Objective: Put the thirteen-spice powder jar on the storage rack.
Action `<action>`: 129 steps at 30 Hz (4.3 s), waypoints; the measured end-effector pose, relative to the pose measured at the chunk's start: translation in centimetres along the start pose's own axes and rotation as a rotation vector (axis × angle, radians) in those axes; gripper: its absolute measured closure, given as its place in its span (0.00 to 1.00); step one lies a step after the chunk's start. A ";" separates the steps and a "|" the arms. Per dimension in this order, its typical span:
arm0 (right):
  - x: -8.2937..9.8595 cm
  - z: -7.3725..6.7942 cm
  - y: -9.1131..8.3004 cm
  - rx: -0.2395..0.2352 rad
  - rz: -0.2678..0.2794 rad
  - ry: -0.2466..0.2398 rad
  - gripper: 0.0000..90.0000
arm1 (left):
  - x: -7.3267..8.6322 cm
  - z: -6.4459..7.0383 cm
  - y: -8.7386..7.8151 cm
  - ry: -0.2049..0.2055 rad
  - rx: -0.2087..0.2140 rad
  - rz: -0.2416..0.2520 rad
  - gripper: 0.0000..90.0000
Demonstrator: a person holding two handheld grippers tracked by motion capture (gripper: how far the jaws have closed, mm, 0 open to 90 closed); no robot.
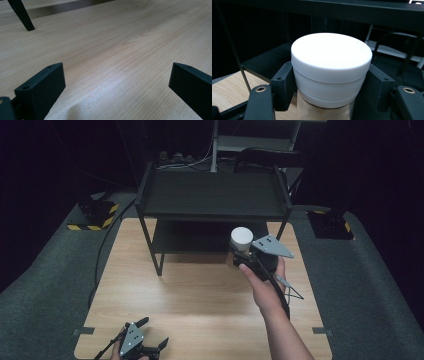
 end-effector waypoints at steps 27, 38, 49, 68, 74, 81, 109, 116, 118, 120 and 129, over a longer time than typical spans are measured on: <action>-0.5 -2.3 9.1 0.052 0.008 0.040 0.38 | 0.1 -0.4 0.0 -0.017 0.009 0.006 0.01; 0.1 -2.3 10.5 0.071 0.018 0.032 0.38 | 0.1 -0.5 -0.1 -0.026 0.010 0.011 0.01; 0.4 -2.2 10.4 0.064 0.040 0.045 0.17 | 0.1 -0.5 -0.1 -0.026 0.009 0.010 0.01; 9.3 2.6 -2.9 -0.072 0.129 0.107 0.00 | 0.1 -0.3 0.0 -0.024 0.003 0.005 0.01; 11.7 2.9 -6.5 -0.084 0.135 0.106 0.00 | 0.0 -0.2 0.0 -0.021 0.001 0.004 0.01; 14.4 2.6 -10.7 -0.094 0.146 0.095 0.00 | 0.1 -0.2 0.0 -0.012 0.004 0.005 0.01; 22.3 3.6 -17.8 0.011 -0.037 0.097 0.01 | -0.1 -0.1 0.1 -0.005 0.002 -0.009 0.01; 23.3 4.1 -17.3 0.024 -0.121 0.086 0.01 | -0.2 -0.1 0.1 -0.010 -0.002 -0.012 0.01; 23.4 4.1 -17.2 0.022 -0.147 0.072 0.01 | -0.2 -0.1 0.2 -0.011 -0.002 -0.013 0.01; 23.4 4.2 -17.1 0.022 -0.149 0.074 0.01 | -0.2 -0.1 0.1 -0.010 -0.004 -0.013 0.01; 22.9 4.0 -16.4 0.028 -0.211 0.057 0.02 | -0.1 -0.1 0.0 -0.004 0.003 -0.011 0.01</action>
Point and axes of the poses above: each handheld gripper's, and its own axes: y roughly forward along the jaws, x roughly out of its underside, z roughly to its right, the point moved 4 cm from there along y, roughly forward along the jaws, and after that the axes turned 7 degrees about z, right-handed, at the moved point
